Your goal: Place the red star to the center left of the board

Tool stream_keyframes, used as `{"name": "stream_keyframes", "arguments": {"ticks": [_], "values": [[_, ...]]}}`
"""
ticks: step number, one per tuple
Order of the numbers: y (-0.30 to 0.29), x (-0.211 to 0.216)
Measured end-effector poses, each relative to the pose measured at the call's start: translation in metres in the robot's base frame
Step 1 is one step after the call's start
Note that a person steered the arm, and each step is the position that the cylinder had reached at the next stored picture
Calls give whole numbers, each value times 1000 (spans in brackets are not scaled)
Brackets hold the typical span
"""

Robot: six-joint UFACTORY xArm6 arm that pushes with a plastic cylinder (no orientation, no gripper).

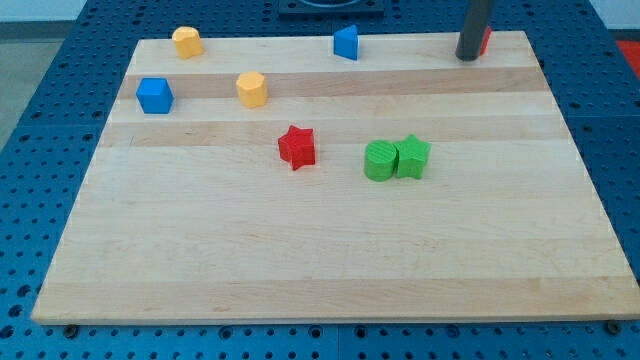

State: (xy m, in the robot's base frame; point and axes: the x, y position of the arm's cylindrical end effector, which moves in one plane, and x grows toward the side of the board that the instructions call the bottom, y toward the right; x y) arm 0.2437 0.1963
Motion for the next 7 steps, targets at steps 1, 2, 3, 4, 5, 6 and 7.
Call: {"name": "stream_keyframes", "arguments": {"ticks": [1, 2, 3, 4, 5, 6, 7], "values": [[0, 8], [-3, 37], [-5, 50], [-11, 57], [-42, 75], [-65, 91], [-75, 118]]}}
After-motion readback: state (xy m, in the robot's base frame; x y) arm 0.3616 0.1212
